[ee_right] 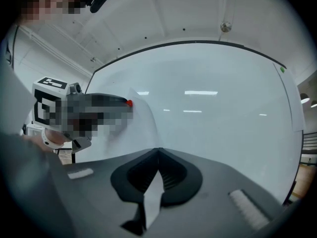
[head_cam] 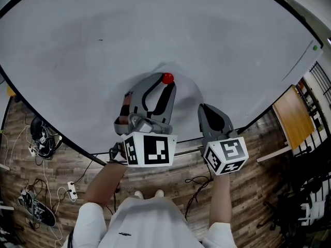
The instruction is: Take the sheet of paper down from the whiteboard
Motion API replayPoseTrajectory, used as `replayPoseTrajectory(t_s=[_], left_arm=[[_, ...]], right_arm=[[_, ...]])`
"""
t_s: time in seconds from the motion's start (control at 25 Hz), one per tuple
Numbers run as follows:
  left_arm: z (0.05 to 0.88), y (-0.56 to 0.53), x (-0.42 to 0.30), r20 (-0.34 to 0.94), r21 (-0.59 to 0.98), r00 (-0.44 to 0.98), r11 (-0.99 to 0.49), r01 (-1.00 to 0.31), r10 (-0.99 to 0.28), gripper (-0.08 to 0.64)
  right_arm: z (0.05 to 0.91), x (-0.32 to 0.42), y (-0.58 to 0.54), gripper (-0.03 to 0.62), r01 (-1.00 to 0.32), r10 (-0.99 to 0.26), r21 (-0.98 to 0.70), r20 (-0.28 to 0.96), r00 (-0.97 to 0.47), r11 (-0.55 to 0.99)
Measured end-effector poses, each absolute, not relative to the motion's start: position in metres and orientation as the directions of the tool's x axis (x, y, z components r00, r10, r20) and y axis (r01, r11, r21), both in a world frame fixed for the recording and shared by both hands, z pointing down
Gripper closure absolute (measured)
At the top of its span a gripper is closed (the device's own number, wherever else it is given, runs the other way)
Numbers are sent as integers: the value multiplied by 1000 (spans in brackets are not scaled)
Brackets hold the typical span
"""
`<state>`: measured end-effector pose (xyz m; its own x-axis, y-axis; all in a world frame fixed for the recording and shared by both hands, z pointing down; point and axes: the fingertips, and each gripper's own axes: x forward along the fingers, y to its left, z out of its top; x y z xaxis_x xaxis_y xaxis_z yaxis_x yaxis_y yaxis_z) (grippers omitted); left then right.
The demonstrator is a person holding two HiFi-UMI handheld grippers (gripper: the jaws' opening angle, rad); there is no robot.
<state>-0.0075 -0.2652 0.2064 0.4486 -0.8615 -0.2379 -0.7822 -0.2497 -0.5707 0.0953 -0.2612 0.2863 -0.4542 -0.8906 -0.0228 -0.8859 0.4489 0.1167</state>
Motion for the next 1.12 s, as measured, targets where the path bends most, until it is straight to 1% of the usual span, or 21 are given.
replayPoseTrajectory(t_s=[0.4,0.72,0.96,1.12], left_arm=[[238,-240,-32,-212,-432,450,-330,-839,-867,439],[254,-223,-53,-180,-359,452,-369,-857,-874,439],[281,-208,-65,-121,-293,468,-419,-860,-876,439],[300,-204,-72,-80,-225,478,-451,-864,-875,439]], right_arm=[[284,108,-239,583,-923,-923,98,-65,-379,373],[286,123,-206,583,-952,-949,78,-91,-303,297],[293,135,-172,583,-974,-971,107,-110,-211,199],[301,147,-156,583,-986,-980,86,-131,-152,141]])
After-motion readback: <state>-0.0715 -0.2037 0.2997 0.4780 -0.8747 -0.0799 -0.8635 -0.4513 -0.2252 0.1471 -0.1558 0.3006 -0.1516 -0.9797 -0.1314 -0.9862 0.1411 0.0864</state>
